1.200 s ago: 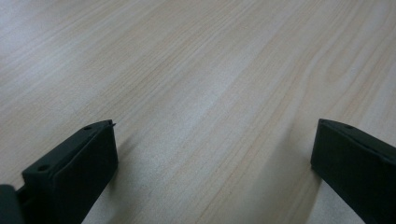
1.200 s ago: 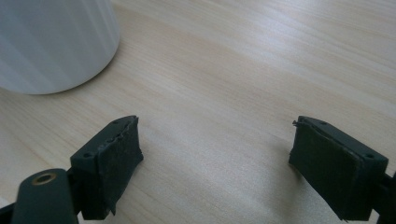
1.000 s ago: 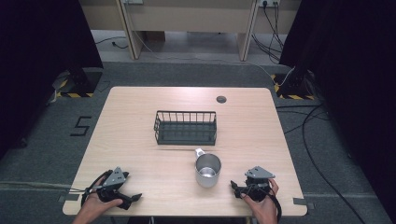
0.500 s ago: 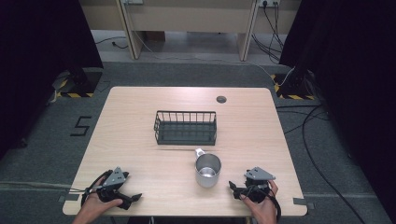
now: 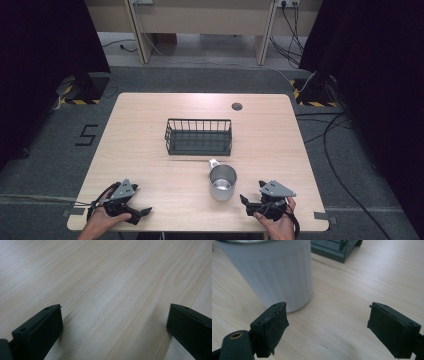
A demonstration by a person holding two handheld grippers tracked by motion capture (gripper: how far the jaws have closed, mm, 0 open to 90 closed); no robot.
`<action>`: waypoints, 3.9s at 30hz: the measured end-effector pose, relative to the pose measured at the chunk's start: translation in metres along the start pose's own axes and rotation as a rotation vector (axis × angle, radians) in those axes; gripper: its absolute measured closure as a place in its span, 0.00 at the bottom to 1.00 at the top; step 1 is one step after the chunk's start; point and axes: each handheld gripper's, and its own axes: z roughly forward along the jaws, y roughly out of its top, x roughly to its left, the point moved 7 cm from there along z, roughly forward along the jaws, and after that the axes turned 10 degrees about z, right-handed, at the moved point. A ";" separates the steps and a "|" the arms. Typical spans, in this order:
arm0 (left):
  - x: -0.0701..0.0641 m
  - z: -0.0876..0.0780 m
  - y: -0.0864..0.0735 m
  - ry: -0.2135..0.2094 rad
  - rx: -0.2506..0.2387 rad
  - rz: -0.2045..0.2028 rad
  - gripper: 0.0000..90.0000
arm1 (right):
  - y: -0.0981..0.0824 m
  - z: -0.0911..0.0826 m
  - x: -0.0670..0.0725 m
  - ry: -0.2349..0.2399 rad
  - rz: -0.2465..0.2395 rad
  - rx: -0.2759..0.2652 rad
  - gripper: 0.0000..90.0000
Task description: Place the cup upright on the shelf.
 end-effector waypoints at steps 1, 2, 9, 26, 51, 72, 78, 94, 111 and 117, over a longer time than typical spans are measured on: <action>0.000 0.000 0.000 0.000 0.000 0.000 0.00 | 0.000 0.000 0.000 0.000 0.000 0.000 0.17; 0.000 0.000 0.000 0.000 0.000 0.000 0.00 | 0.003 -0.002 0.005 0.015 -0.006 -0.016 0.17; 0.000 0.000 0.000 0.000 0.000 0.000 0.00 | 0.014 -0.008 0.018 0.052 -0.022 -0.059 0.17; 0.000 0.000 0.000 0.000 0.000 0.000 0.00 | 0.035 -0.006 0.041 0.132 -0.037 -0.157 0.17; 0.000 0.000 0.000 0.000 0.001 0.001 0.00 | 0.048 0.022 0.057 0.196 -0.068 -0.208 0.11; 0.000 0.000 0.000 -0.002 0.002 0.003 0.00 | 0.057 0.049 0.065 0.165 -0.054 -0.223 0.05; 0.000 0.000 0.000 -0.002 0.001 0.003 0.00 | 0.057 0.050 0.065 0.175 -0.069 -0.214 0.06; 0.000 0.000 0.000 -0.003 0.001 0.004 0.00 | 0.064 0.050 0.057 0.311 -0.172 -0.173 0.06; 0.000 0.000 0.000 -0.002 -0.001 0.002 0.00 | 0.075 0.021 0.062 0.220 -0.122 -0.241 0.18; 0.000 0.000 0.000 -0.002 0.000 0.002 0.00 | 0.068 0.009 0.047 0.102 -0.070 -0.208 0.21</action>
